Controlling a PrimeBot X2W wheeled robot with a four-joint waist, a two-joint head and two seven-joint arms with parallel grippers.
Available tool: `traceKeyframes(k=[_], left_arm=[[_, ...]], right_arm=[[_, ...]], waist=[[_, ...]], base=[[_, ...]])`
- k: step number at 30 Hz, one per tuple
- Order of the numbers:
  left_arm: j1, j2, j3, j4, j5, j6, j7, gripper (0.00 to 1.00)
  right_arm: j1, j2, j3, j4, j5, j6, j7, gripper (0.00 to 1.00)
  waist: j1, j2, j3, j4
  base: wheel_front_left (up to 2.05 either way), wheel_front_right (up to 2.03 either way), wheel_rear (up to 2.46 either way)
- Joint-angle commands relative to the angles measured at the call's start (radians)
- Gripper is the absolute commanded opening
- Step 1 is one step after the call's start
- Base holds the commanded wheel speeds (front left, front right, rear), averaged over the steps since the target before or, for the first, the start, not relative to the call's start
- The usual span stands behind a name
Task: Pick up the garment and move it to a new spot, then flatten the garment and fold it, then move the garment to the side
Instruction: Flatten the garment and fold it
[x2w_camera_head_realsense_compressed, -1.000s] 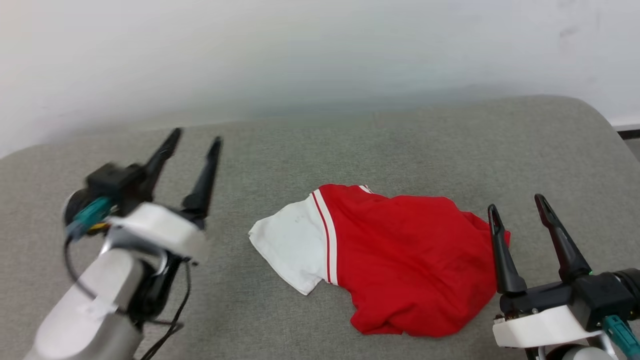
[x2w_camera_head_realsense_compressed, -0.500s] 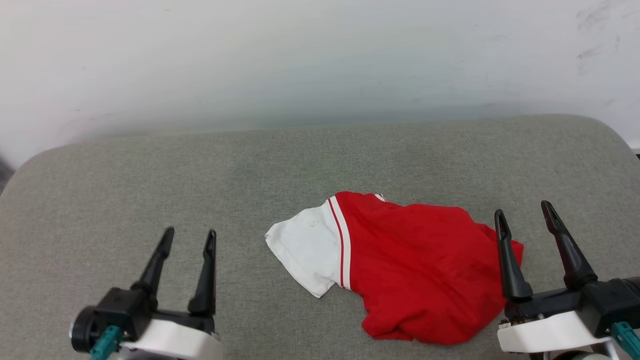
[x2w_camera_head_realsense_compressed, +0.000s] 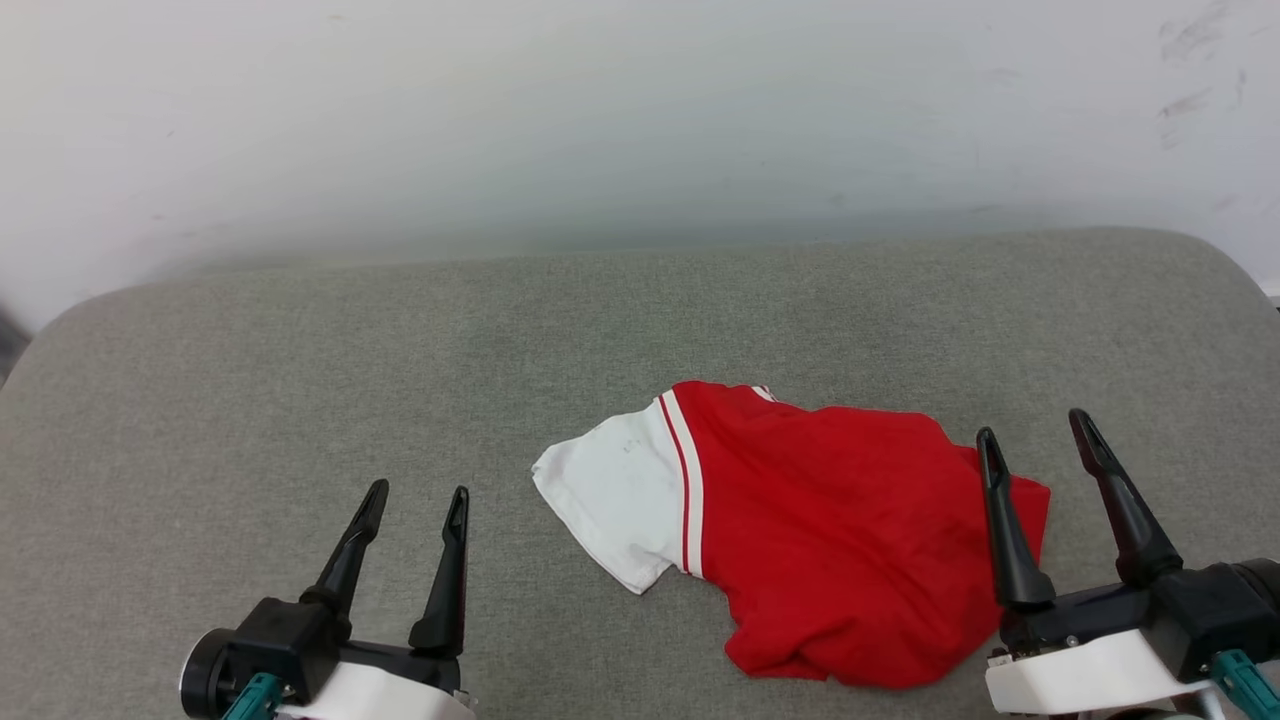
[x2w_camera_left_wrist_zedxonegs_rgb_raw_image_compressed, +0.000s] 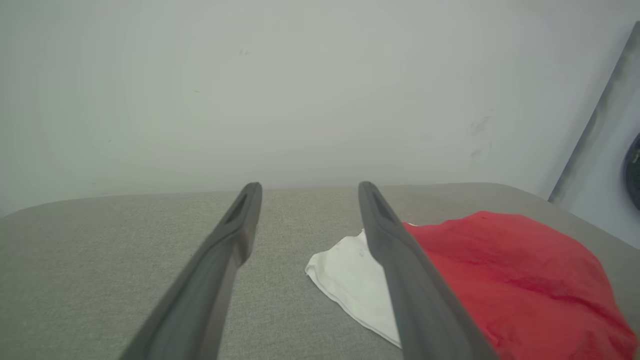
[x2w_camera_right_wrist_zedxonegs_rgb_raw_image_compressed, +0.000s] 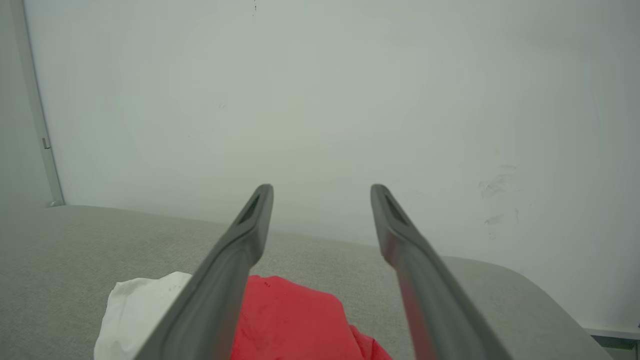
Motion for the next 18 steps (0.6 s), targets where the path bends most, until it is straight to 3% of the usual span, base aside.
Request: traceKeyframes(k=[1, 8, 10, 18], left_arm=[[0.003, -0.007, 0.014, 0.005, 0.014, -0.012, -0.003, 1.00], [-0.043, 0.000, 0.014, 0.063, 0.034, -0.052, 0.003, 1.00], [-0.086, 0.018, -0.002, 0.087, 0.026, -0.067, 0.047, 1.00], [-0.363, 0.119, -0.082, 0.187, -0.078, -0.103, 0.425, 1.00]], right_arm=[[0.003, 0.003, 0.005, -0.001, 0.002, 0.000, -0.002, 1.00], [-0.017, 0.003, 0.012, -0.007, 0.004, 0.000, -0.002, 1.00], [-0.024, 0.003, 0.012, -0.011, 0.006, 0.000, -0.002, 1.00], [-0.061, 0.002, 0.021, -0.020, 0.008, 0.000, -0.002, 1.00]], waist=[[0.0001, 0.0000, 0.005, -0.004], [0.0001, 0.0000, 0.046, -0.037], [0.0001, 0.0000, 0.067, -0.048], [0.0001, 0.0000, 0.154, -0.095]], base=[[0.00, 0.00, 0.00], [0.00, 0.00, 0.00], [0.00, 0.00, 0.00], [0.00, 0.00, 0.00]])
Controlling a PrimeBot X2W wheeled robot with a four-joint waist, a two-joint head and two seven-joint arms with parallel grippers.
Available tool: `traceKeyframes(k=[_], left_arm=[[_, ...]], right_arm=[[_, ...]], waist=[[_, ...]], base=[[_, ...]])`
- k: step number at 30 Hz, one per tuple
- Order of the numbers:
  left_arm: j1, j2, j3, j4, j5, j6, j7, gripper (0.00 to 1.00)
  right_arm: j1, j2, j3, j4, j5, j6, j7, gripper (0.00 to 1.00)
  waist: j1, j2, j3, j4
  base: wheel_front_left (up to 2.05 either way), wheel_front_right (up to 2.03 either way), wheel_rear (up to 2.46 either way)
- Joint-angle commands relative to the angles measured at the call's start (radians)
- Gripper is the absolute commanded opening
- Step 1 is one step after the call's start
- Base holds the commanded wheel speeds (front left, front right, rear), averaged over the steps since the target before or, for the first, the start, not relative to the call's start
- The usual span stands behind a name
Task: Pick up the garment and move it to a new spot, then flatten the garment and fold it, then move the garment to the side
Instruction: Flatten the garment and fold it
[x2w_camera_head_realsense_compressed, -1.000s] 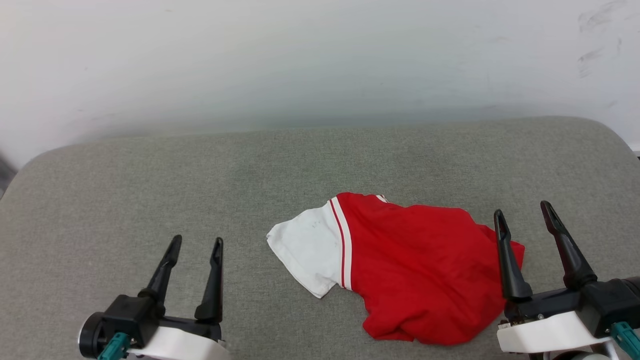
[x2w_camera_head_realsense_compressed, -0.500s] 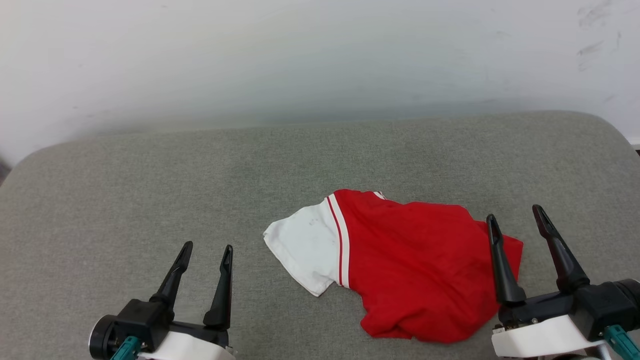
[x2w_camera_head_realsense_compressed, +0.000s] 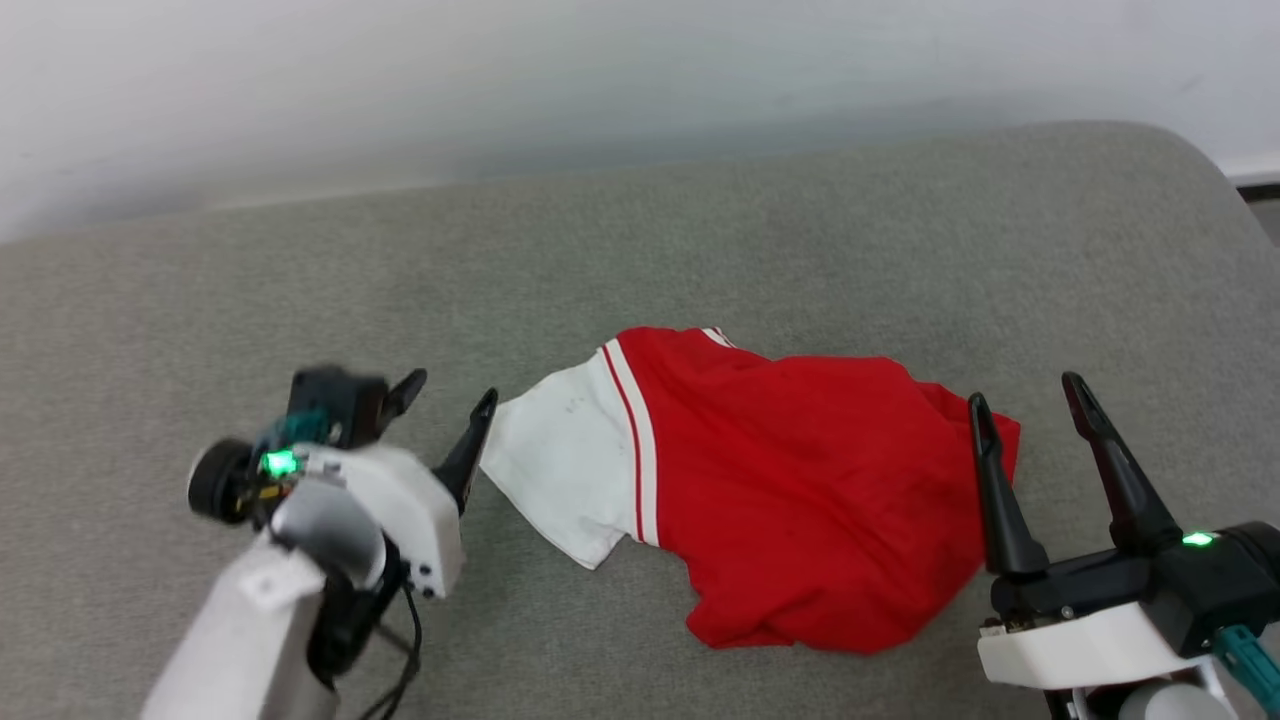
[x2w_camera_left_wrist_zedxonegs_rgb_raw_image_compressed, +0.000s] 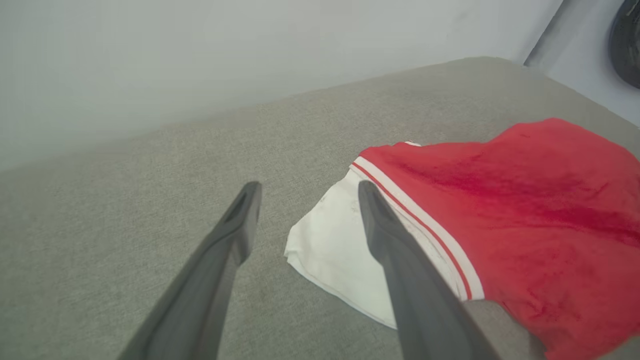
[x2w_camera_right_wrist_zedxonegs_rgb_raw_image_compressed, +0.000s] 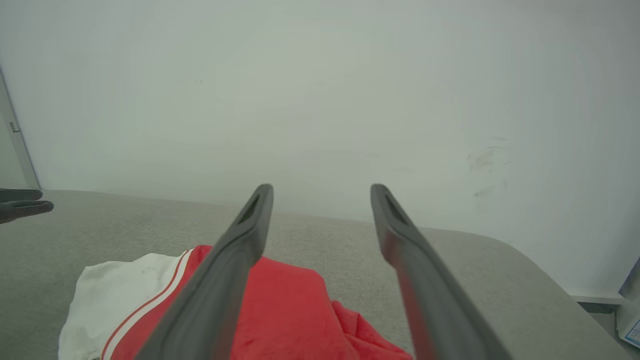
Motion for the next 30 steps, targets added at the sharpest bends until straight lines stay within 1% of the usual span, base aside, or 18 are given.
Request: traceKeyframes(k=[1, 5, 6, 8, 10, 13, 15, 20, 21, 22, 23, 25, 28, 30], left_arm=[[-0.040, 0.017, -0.018, 0.011, -0.012, -0.005, 0.047, 1.00], [-0.173, 0.067, -0.092, 0.060, -0.127, -0.006, 0.265, 1.00], [-0.199, 0.087, -0.114, 0.075, -0.151, -0.006, 0.321, 1.00], [-0.243, 0.115, -0.142, 0.107, -0.199, -0.006, 0.414, 1.00], [-0.287, 0.127, -0.165, 0.138, -0.232, -0.007, 0.486, 1.00], [-0.332, 0.150, -0.195, 0.192, -0.240, -0.007, 0.560, 1.00], [-0.350, 0.153, -0.221, 0.220, -0.238, -0.007, 0.596, 1.00], [-0.360, 0.162, -0.272, 0.269, -0.262, -0.007, 0.637, 1.00], [-0.357, 0.166, -0.278, 0.278, -0.269, -0.007, 0.638, 0.49], [-0.353, 0.168, -0.284, 0.286, -0.272, -0.007, 0.636, 0.02], [-0.348, 0.171, -0.289, 0.290, -0.277, -0.007, 0.632, 0.00], [-0.341, 0.179, -0.288, 0.298, -0.285, -0.007, 0.612, 0.00], [-0.332, 0.195, -0.268, 0.303, -0.283, -0.005, 0.549, 0.00], [-0.332, 0.208, -0.243, 0.297, -0.282, 0.003, 0.489, 0.00]], right_arm=[[-0.021, 0.002, -0.003, -0.005, 0.001, -0.001, -0.002, 1.00], [-0.038, 0.002, 0.001, -0.008, 0.009, -0.001, -0.002, 1.00], [-0.041, 0.002, 0.003, -0.008, 0.011, -0.001, -0.002, 1.00], [-0.050, 0.002, 0.007, -0.009, 0.012, -0.001, -0.002, 1.00], [-0.056, 0.002, 0.013, -0.011, -0.007, -0.001, -0.002, 1.00], [-0.062, 0.002, 0.017, -0.013, -0.001, -0.001, -0.002, 1.00], [-0.068, 0.002, 0.018, -0.013, 0.004, -0.001, -0.002, 1.00], [-0.075, 0.002, 0.021, -0.018, 0.012, -0.001, -0.002, 1.00], [-0.076, 0.002, 0.022, -0.018, 0.013, -0.001, -0.002, 1.00], [-0.077, 0.002, 0.021, -0.017, 0.015, -0.001, -0.002, 1.00], [-0.078, 0.002, 0.019, -0.017, 0.016, -0.001, -0.002, 1.00], [-0.079, 0.002, 0.019, -0.014, 0.016, -0.001, -0.002, 1.00], [-0.076, 0.002, 0.016, -0.006, 0.004, -0.001, -0.002, 1.00], [-0.073, 0.002, 0.011, 0.000, 0.001, -0.001, -0.002, 1.00]], waist=[[-0.0001, 0.0000, 0.030, -0.023], [-0.0001, 0.0000, 0.067, -0.047], [-0.0001, 0.0000, 0.075, -0.053], [-0.0001, 0.0000, 0.093, -0.064], [-0.0001, 0.0000, 0.110, -0.073], [-0.0001, 0.0000, 0.133, -0.086], [-0.0001, 0.0000, 0.144, -0.092], [-0.0001, 0.0000, 0.167, -0.101], [-0.0001, 0.0000, 0.170, -0.101], [-0.0001, 0.0000, 0.172, -0.101], [-0.0001, 0.0000, 0.174, -0.099], [-0.0001, 0.0000, 0.173, -0.091], [-0.0001, 0.0000, 0.157, -0.074], [-0.0001, 0.0000, 0.139, -0.060]], base=[[0.00, 0.00, 0.00], [0.00, 0.00, 0.00], [0.00, 0.00, 0.00], [0.00, 0.00, 0.00], [0.00, 0.00, 0.00], [0.00, 0.00, 0.00], [0.00, 0.00, 0.00], [0.00, 0.00, 0.00], [0.00, 0.00, 0.00], [0.00, 0.00, 0.00], [0.00, 0.00, 0.00], [0.00, 0.00, 0.00], [0.00, 0.00, 0.00], [0.00, 0.00, 0.00]])
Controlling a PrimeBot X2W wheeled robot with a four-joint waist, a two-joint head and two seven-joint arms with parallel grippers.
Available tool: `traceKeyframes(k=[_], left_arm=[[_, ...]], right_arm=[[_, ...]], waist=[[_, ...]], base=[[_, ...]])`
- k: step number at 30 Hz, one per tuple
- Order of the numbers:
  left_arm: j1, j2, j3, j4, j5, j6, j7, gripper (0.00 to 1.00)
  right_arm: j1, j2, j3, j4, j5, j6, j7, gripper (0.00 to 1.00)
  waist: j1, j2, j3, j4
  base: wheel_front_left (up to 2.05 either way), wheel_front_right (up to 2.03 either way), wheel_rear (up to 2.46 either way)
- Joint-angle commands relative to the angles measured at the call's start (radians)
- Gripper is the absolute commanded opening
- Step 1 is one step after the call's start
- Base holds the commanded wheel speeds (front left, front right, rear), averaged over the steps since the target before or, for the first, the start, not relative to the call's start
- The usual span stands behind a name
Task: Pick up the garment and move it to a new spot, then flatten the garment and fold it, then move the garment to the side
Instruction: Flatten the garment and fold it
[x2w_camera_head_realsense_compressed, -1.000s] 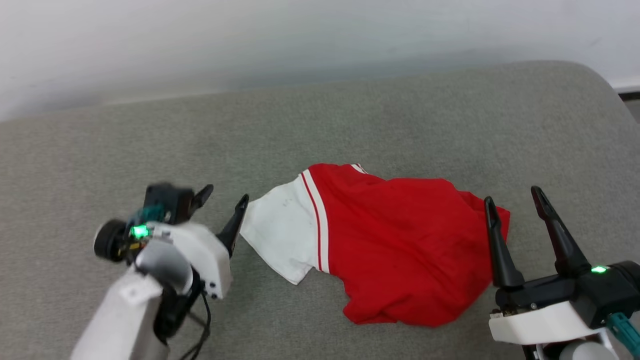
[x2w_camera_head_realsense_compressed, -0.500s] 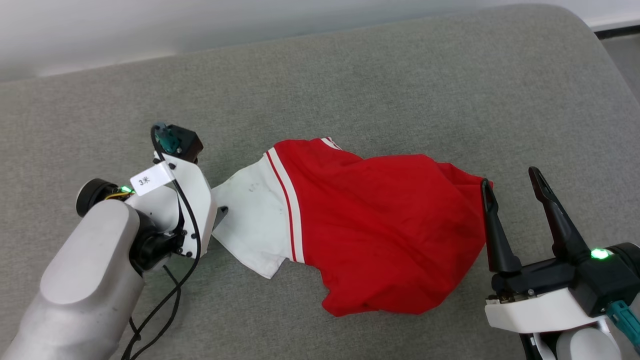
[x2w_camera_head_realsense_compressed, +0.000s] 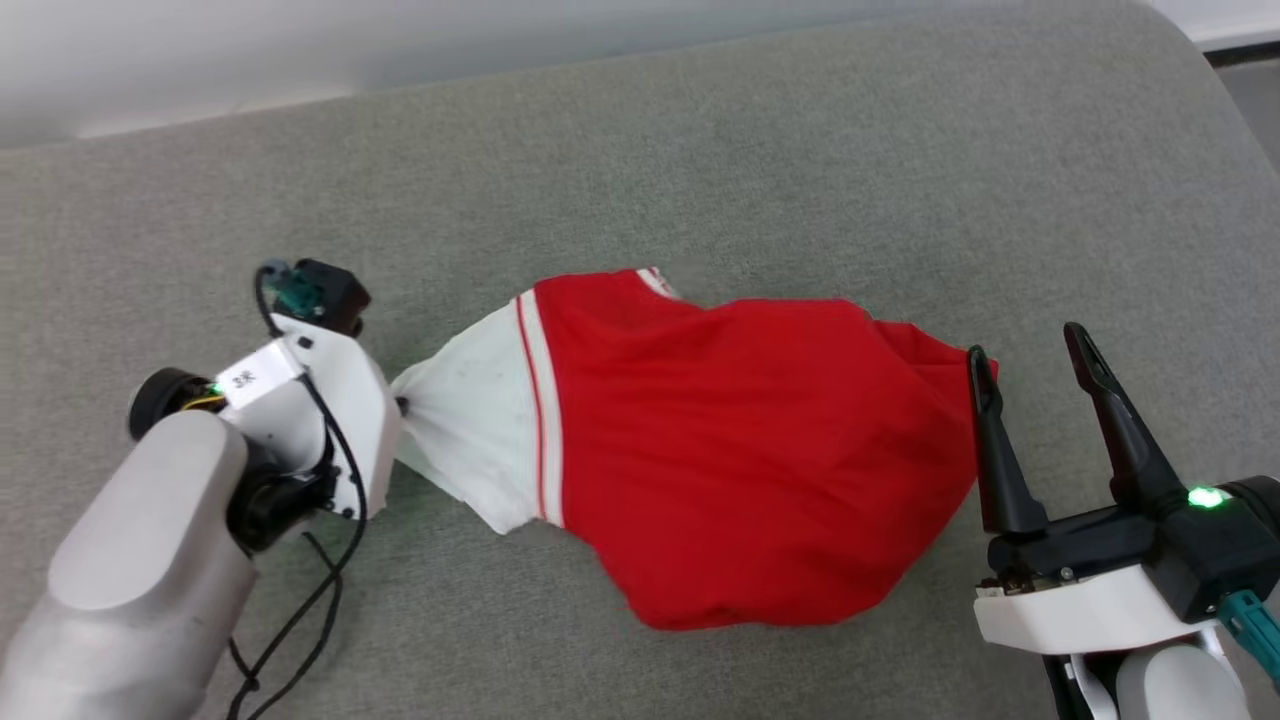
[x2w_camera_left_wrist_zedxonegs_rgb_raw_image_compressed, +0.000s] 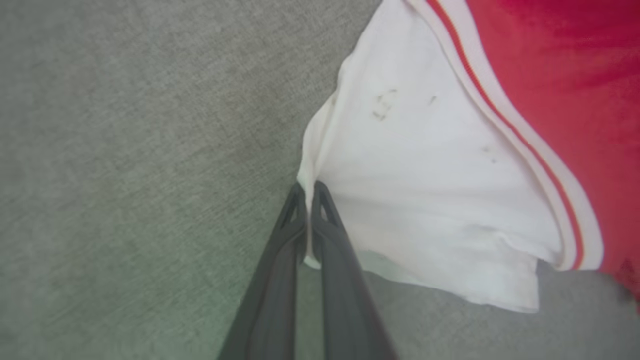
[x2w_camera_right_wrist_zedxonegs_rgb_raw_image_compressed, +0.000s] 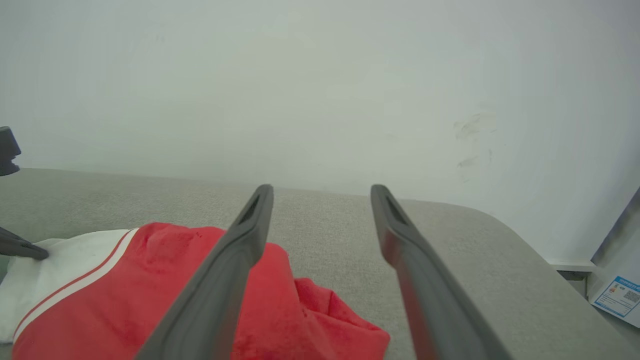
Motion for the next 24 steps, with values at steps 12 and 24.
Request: traceKeyframes(k=[12, 24], left_arm=[[0.121, 0.110, 0.150, -0.066, -0.018, 0.079, -0.248, 0.00], [0.409, 0.095, 0.149, -0.182, -0.058, 0.144, -0.310, 1.00]], right_arm=[[0.046, 0.002, -0.012, 0.034, -0.032, 0.000, -0.002, 1.00], [0.080, 0.002, -0.023, 0.058, -0.044, 0.000, -0.002, 1.00]], waist=[[-0.0001, -0.0001, -0.132, 0.104], [-0.0001, -0.0001, -0.180, 0.150]], base=[[0.00, 0.00, 0.00], [0.00, 0.00, 0.00]])
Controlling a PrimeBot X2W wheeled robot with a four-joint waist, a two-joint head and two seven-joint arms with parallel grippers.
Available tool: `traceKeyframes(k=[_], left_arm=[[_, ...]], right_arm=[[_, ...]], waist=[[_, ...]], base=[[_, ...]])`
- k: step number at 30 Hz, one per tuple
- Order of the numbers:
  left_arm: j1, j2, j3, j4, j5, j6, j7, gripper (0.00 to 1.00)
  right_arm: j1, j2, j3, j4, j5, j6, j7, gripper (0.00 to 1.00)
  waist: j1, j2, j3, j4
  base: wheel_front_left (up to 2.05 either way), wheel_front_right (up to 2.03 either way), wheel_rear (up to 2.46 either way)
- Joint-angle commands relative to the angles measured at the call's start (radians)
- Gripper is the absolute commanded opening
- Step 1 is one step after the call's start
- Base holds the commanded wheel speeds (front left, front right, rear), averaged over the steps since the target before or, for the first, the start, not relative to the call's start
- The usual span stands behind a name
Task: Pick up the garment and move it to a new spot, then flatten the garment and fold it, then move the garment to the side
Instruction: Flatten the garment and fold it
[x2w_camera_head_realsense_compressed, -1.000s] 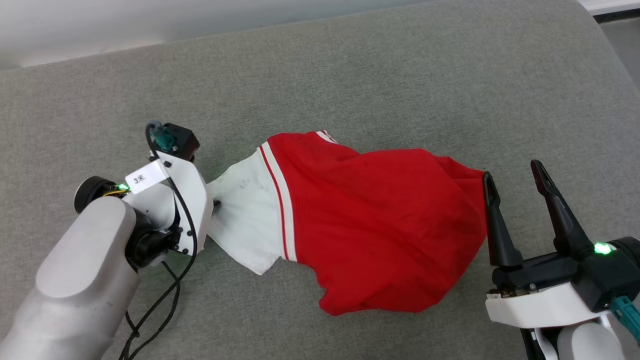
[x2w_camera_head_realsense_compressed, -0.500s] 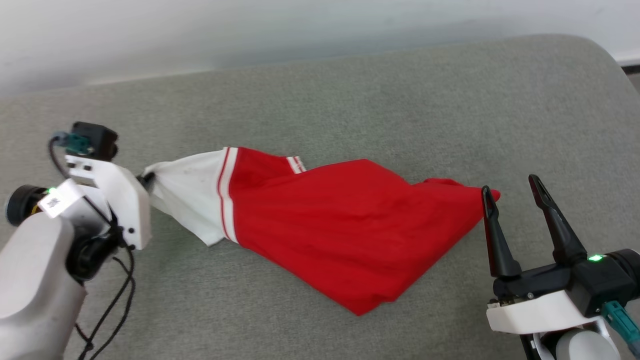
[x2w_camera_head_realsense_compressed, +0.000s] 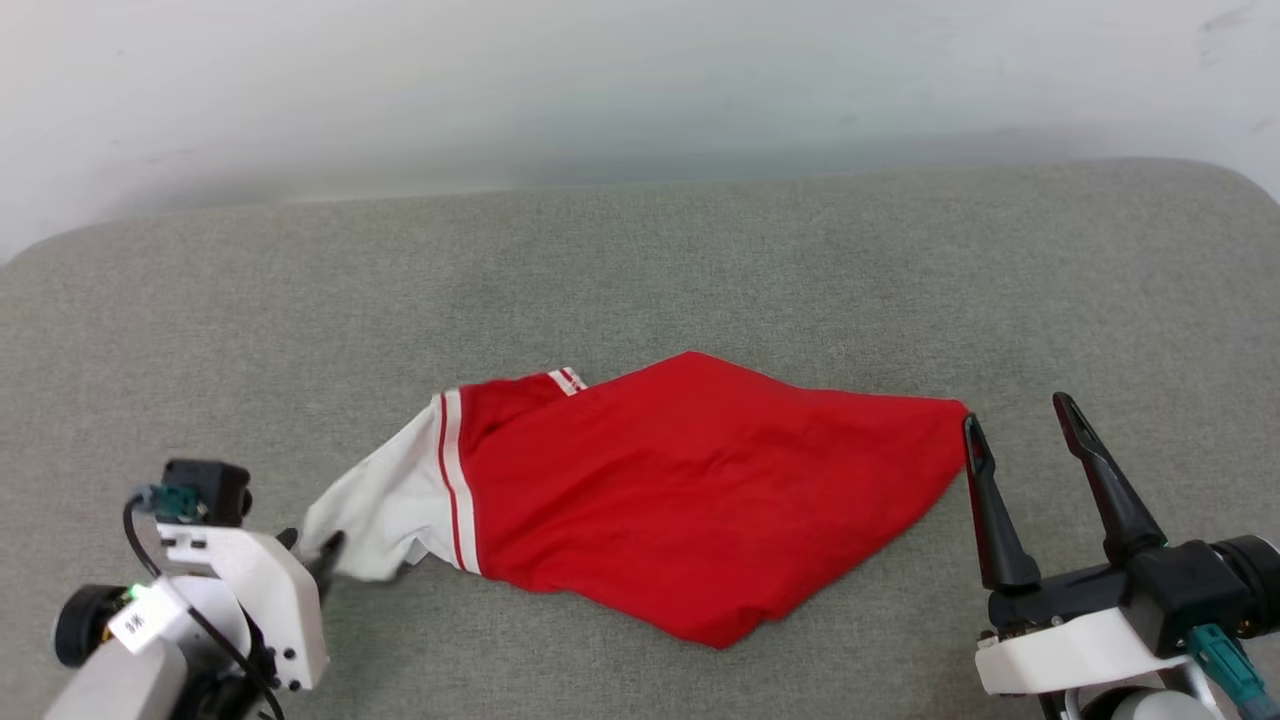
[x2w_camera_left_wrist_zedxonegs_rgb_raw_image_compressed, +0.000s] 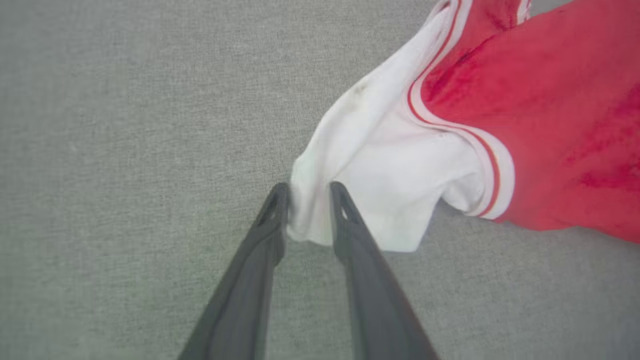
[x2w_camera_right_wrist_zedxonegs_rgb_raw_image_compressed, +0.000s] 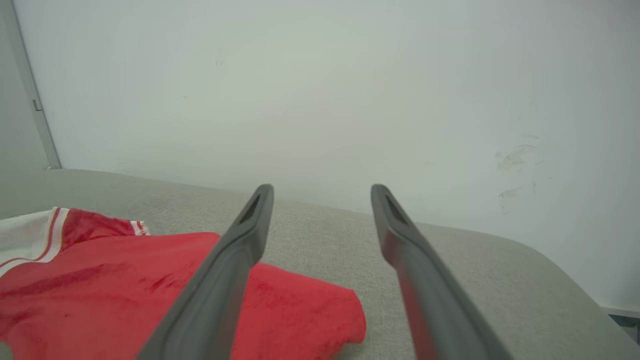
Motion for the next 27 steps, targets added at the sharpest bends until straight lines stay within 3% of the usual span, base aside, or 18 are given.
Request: traceKeyframes(k=[1, 13, 20, 27], left_arm=[[0.005, -0.005, 0.001, -0.004, 0.000, 0.005, -0.018, 1.00], [0.077, -0.112, 0.060, -0.064, 0.131, 0.008, -0.582, 1.00], [0.186, -0.216, 0.144, -0.268, 0.275, 0.027, -0.617, 1.00], [0.250, -0.301, 0.193, -0.356, 0.390, -0.032, -0.616, 1.00]], right_arm=[[0.010, 0.002, -0.001, 0.001, 0.001, 0.000, -0.002, 1.00], [0.034, 0.002, -0.027, 0.013, -0.008, 0.000, -0.002, 1.00], [0.058, 0.002, -0.036, 0.010, -0.008, 0.000, -0.002, 1.00], [0.086, 0.003, -0.022, 0.083, -0.012, 0.000, 0.010, 1.00]], waist=[[0.0001, 0.0000, -0.004, 0.003], [0.0001, 0.0000, -0.062, 0.021], [0.0001, 0.0000, -0.086, 0.032], [0.0001, 0.0000, -0.094, 0.060]], base=[[0.00, 0.00, 0.00], [0.00, 0.00, 0.00], [0.00, 0.00, 0.00], [0.00, 0.00, 0.00]])
